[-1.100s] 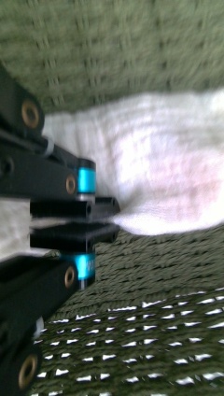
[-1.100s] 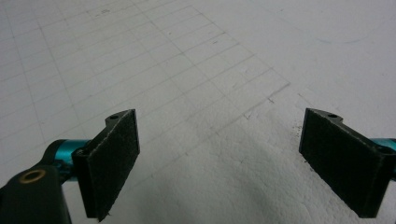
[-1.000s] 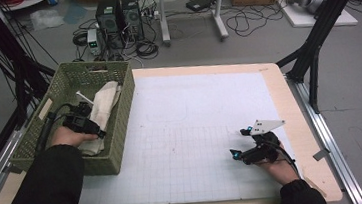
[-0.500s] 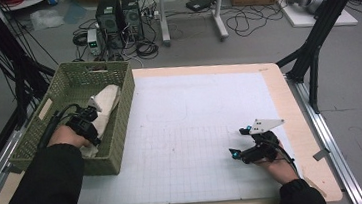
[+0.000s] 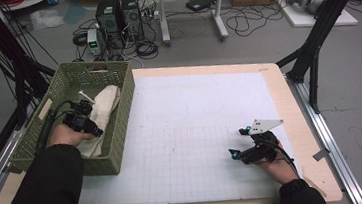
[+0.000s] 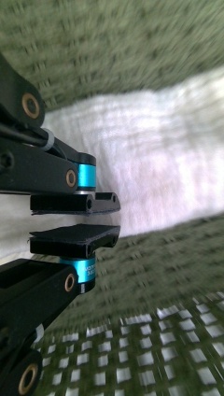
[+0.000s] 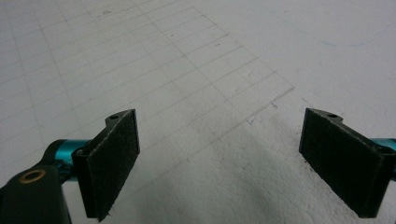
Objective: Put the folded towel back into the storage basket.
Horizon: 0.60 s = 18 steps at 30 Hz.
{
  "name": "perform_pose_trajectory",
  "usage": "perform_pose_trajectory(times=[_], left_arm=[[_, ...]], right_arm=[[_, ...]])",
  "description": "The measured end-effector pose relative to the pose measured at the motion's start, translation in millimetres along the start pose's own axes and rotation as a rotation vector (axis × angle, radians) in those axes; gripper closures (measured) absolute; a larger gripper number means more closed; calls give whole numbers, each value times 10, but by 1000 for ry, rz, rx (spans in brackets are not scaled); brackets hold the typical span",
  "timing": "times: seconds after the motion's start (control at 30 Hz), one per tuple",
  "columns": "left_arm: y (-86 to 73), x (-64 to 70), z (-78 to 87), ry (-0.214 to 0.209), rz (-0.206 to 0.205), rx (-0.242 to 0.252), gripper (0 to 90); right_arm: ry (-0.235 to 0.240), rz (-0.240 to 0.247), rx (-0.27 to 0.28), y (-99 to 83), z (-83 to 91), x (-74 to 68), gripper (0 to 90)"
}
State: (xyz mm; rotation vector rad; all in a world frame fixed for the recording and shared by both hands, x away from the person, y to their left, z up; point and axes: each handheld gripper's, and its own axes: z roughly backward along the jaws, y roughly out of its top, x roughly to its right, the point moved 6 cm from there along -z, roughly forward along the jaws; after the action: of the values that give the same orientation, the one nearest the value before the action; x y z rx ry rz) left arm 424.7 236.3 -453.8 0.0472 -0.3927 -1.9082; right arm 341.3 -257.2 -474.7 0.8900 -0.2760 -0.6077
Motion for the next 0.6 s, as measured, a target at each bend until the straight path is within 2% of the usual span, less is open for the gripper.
perform_pose_trajectory(times=[0.13,0.2,0.4,0.5,0.6], left_arm=[[19,7,19,-5,-9,17,791],[27,2,56,-1,-7,42,773],[104,11,261,-39,18,195,699],[116,-2,333,-54,38,255,663],[129,-17,367,-49,49,296,635]], right_arm=[[0,2,1,1,1,0,115],[0,-2,6,5,11,-1,115],[-6,-10,26,30,56,7,115],[-11,-10,32,43,76,9,115],[-11,-14,40,52,87,9,115]])
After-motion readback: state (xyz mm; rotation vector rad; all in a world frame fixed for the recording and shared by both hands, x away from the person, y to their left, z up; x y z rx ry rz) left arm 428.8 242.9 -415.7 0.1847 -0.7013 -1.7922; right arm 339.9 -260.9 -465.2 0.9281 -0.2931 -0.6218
